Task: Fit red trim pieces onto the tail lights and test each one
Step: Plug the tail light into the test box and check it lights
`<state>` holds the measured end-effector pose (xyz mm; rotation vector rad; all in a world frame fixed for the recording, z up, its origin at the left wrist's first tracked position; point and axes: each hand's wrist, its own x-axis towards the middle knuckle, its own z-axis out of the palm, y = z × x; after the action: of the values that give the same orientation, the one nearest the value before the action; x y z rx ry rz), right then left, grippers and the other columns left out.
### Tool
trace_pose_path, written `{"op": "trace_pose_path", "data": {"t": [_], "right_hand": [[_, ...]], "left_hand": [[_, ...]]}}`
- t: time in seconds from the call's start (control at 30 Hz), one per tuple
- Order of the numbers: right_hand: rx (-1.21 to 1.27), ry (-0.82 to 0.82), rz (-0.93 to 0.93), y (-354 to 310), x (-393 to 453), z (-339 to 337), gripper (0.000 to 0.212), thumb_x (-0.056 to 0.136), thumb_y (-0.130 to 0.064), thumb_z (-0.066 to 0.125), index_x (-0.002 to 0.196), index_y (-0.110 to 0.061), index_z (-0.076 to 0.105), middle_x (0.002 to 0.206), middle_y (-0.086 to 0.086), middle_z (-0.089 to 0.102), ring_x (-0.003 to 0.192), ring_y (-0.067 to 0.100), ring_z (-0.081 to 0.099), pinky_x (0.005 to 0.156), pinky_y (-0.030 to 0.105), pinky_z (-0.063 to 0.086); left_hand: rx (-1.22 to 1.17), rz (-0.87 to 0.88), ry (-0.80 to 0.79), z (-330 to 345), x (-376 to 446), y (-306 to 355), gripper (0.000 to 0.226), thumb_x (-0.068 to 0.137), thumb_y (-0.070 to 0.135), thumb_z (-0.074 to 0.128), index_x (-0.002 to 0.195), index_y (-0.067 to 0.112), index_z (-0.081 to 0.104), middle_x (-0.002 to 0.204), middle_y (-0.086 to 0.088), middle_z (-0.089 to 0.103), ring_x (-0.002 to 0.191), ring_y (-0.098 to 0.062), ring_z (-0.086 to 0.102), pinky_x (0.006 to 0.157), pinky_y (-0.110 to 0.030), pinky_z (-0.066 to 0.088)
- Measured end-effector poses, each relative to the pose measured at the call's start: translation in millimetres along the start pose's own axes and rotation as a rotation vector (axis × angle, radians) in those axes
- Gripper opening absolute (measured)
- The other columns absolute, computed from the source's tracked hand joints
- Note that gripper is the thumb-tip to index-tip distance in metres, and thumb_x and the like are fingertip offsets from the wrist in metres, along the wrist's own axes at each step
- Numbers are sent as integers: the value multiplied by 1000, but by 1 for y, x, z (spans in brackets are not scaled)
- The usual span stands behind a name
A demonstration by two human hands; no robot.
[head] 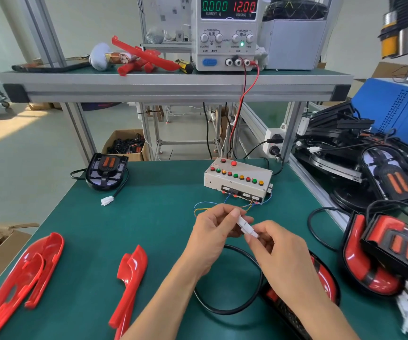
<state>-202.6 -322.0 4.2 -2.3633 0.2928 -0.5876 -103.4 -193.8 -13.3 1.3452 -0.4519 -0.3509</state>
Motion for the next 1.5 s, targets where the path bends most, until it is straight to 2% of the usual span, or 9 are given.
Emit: {"op": "trace_pose_path", "data": {"t": [0.17,0.43,0.6,0.77,0.87,1.03,1.2,1.4,1.5], "right_hand": [[-74,40,-38,-2,-1,1,7,93,-34,70,91,-28,68,73,-10,63,70,13,59,67,40,51],[-98,7,-98,-5,-2,1,6,93,-34,70,94,-28,69,75,-11,61,69,11,56,65,33,48],[-131,27,-86,-1,0,3,10,95,-35,69,96,-25,70,75,-12,61,69,11,57,65,33,48],[-147,55,-81,0,0,5,13,97,-34,67,93,-23,69,74,-8,62,67,17,58,63,39,49],[-158,86,-72,-1,0,4,19,96,-37,65,87,-20,67,71,-6,62,66,23,59,61,42,49],[-200,100,-74,-5,-1,8,23,97,-37,64,86,-18,64,71,-3,62,67,29,60,59,42,48],[-241,133,-121,-6,-5,11,29,97,-36,62,80,-13,60,66,0,59,61,33,59,52,42,47],[-271,209,-204,-10,-11,16,28,91,-28,62,70,-11,56,57,2,53,46,33,52,46,29,28],[-291,198,-223,-11,-14,18,28,90,-26,64,69,-11,53,56,1,52,45,31,52,46,27,25]], "left_hand": [[9,7,-12,-4,-2,-1,17,105,11,52,109,6,68,101,-11,78,93,-23,74,80,-26,56],[8,-6,4,-3,-6,-2,18,103,16,57,105,3,69,104,-13,77,102,-34,72,97,-52,55],[-21,-92,-47,0,-9,1,38,110,25,37,116,2,67,117,-11,74,108,-31,70,97,-42,54],[151,-42,-78,2,-15,0,32,108,14,41,127,24,66,126,4,71,117,-16,66,97,-30,54],[285,8,-37,6,-19,-3,36,102,28,50,136,32,61,124,7,71,109,-9,65,104,-44,52],[254,54,168,15,-27,-9,34,95,33,50,123,34,69,107,11,76,100,-10,71,95,-45,55],[285,69,203,21,-28,-5,26,91,36,50,104,42,71,87,-11,72,71,-30,57,77,-52,54],[377,28,198,20,-30,-5,32,85,20,43,98,37,68,84,5,75,75,-38,64,69,-48,54],[451,36,204,18,-31,-3,35,82,18,40,97,39,65,86,16,75,70,-22,66,66,-35,52]]}}
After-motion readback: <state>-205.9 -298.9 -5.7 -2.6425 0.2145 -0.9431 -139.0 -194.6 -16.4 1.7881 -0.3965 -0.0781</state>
